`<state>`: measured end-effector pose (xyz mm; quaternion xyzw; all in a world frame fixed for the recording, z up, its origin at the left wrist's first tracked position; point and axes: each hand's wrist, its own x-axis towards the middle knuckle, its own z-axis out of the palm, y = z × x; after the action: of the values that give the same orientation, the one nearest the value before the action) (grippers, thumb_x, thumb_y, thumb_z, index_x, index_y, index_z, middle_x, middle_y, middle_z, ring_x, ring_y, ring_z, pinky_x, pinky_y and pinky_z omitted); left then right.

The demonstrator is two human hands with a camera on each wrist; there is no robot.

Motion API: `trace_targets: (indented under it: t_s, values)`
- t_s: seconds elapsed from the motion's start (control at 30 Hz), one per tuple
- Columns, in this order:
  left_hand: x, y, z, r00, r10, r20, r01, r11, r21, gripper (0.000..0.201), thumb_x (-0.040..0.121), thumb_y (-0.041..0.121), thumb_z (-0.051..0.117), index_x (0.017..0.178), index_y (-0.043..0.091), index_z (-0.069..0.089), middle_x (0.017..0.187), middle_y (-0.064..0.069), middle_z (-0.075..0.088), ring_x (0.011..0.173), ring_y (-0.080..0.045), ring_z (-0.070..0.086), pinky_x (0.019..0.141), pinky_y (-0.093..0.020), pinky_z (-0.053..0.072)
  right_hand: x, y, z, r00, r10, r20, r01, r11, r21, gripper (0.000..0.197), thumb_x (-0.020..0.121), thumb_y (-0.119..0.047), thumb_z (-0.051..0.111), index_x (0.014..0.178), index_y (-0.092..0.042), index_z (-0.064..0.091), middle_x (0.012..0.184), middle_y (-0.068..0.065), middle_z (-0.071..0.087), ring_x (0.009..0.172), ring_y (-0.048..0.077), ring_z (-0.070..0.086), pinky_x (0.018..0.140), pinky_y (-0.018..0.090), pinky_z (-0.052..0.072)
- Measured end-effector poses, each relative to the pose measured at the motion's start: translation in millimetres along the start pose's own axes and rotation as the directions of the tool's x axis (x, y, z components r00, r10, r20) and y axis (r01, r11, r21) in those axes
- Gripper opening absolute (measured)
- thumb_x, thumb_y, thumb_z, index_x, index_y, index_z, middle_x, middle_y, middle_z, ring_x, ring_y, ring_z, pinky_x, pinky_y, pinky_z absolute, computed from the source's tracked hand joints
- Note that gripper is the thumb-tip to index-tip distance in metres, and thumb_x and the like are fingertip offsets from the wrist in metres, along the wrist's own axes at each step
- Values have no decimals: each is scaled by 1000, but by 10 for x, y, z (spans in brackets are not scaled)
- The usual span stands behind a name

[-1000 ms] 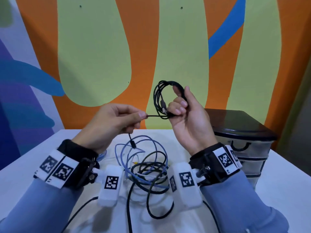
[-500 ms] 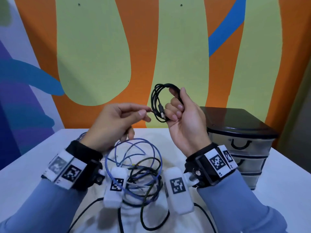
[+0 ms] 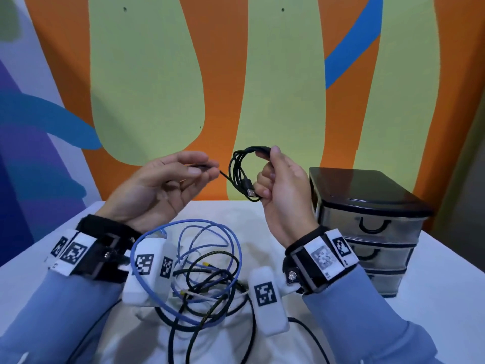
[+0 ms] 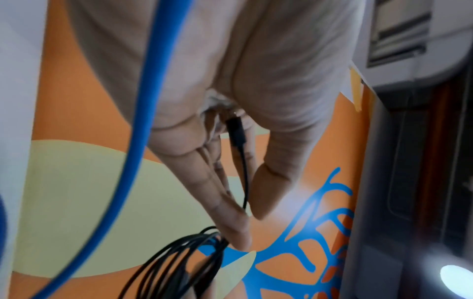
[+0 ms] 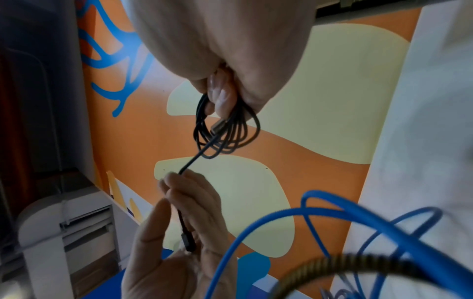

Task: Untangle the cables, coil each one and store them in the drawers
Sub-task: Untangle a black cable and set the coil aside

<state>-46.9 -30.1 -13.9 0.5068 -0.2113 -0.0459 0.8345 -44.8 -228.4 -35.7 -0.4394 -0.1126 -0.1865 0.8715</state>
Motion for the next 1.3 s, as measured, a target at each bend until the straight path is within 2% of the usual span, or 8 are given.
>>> trace_targets:
  t_s: [0.07, 0.27, 0.47, 0.67, 0.87, 1.0, 1.1, 1.3]
  values:
    - [21, 17, -15, 1000, -9, -24, 8, 999, -45, 18, 72, -3, 69, 83, 7, 80, 99, -16, 79, 89, -19, 79, 75, -17, 61, 12, -5, -20, 1000, 18, -25, -16, 997, 80, 28, 112, -24, 48, 109, -1, 63, 62, -6, 23, 50, 8, 20, 44, 19, 23]
    - [129, -99, -88, 962, -157, -225, 151, 988, -45, 51, 78, -3, 69, 129, 0, 67, 99, -16, 79, 80, -16, 79, 69, -18, 63, 22, -77, -72, 977, 178, 117, -211, 887, 412, 29, 112, -27, 42, 96, -12, 61, 60, -8, 25, 45, 7, 24, 43, 20, 23]
    - [157, -132, -25, 967, -94, -235, 26, 960, -279, 26, 81, 8, 74, 106, 3, 70, 95, -9, 78, 74, -7, 76, 65, -12, 59, -32, 34, 16, 986, 147, 84, -158, 978, 137, 27, 111, -24, 48, 99, -4, 64, 59, -7, 22, 45, 6, 21, 41, 18, 20]
    - [100, -237, 114, 962, 240, -126, -201, 943, 264, 19, 76, 21, 82, 93, 13, 78, 90, -8, 80, 76, -16, 68, 77, -22, 57, -44, 91, 1, 997, -51, 65, 72, 919, -387, 33, 111, -28, 50, 90, -12, 70, 52, -11, 31, 46, 10, 28, 46, 22, 30]
    - [100, -259, 52, 923, 371, 98, -348, 699, 625, 19, 71, 26, 95, 87, 31, 86, 118, -7, 72, 115, -13, 67, 107, -34, 47, -64, 58, 16, 987, -19, 162, 83, 915, -396, 37, 111, -27, 50, 97, 0, 72, 53, -12, 29, 48, 11, 26, 48, 22, 28]
    - [94, -273, 91, 917, 394, 57, -356, 747, 562, 35, 71, 10, 94, 98, 26, 79, 96, 0, 75, 79, -18, 64, 81, -33, 55, -108, 47, 51, 980, 41, 196, 14, 963, -269, 31, 111, -23, 50, 94, -4, 68, 62, -6, 21, 53, 12, 18, 47, 22, 22]
    - [129, -292, 80, 937, 349, -29, -283, 803, 524, 58, 74, -1, 92, 114, 25, 58, 88, 0, 70, 71, -21, 55, 73, -36, 54, -145, 68, 73, 972, 45, 233, 7, 976, -217, 28, 110, -22, 52, 89, -8, 62, 67, -2, 16, 56, 14, 15, 47, 22, 21]
    - [172, -371, 62, 936, 332, -114, -141, 654, 743, 22, 82, 14, 77, 96, 31, 75, 79, -6, 77, 66, -20, 61, 71, -39, 50, -185, 213, 91, 965, -20, 262, 112, 933, -341, 29, 109, -24, 55, 89, -13, 71, 58, -11, 28, 54, 13, 25, 49, 23, 29]
